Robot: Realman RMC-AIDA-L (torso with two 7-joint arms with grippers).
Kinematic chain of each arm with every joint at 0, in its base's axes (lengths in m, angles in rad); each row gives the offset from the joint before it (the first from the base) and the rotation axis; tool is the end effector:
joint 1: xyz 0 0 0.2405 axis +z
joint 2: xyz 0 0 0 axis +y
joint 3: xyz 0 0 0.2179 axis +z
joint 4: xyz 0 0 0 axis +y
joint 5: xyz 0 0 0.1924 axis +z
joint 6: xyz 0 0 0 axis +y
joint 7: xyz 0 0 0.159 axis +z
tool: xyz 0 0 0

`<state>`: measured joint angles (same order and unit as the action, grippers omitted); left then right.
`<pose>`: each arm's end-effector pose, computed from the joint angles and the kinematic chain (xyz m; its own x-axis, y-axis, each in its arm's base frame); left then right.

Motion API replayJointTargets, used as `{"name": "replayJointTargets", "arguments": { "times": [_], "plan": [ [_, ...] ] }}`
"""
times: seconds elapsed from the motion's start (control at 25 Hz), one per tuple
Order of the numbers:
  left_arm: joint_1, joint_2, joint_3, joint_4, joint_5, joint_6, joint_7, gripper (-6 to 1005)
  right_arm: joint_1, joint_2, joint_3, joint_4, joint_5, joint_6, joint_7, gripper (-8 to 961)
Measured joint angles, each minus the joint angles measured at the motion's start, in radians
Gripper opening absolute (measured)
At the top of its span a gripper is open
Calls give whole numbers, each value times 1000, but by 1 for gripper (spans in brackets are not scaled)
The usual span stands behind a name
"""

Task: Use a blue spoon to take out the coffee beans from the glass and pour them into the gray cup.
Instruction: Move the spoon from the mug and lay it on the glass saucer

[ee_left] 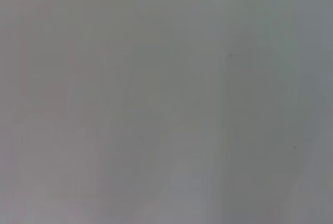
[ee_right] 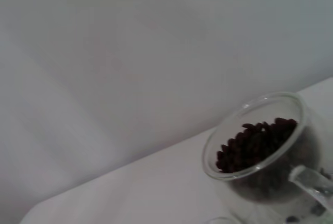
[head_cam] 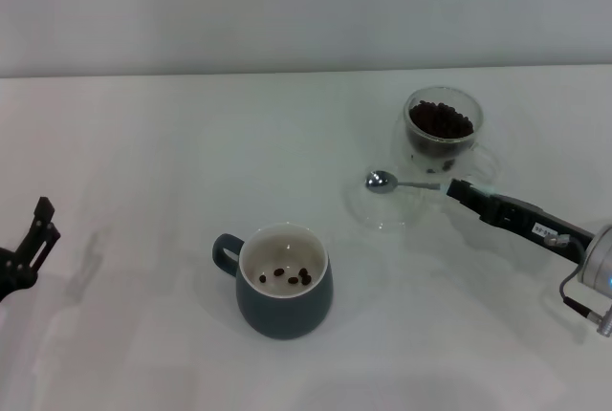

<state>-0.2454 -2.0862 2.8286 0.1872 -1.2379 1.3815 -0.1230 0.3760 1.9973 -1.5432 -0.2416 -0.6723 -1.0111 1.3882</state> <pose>-0.2994 0.2488 -0.0061 0.6932 -0.0359 0.7199 0.7033 -0.1851 -0.6864 0.2975 0.3011 -0.0225 0.2108 -0.5739 -0.7913 -0.9606 -0.2714 -0.0590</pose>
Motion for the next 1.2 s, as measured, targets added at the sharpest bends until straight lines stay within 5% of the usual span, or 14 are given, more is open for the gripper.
{"name": "replayJointTargets", "arguments": {
  "times": [1.2],
  "plan": [
    [-3, 0, 0, 0, 0, -1, -4, 893, 29, -5, -5, -6, -55, -4, 31, 286]
  ]
}}
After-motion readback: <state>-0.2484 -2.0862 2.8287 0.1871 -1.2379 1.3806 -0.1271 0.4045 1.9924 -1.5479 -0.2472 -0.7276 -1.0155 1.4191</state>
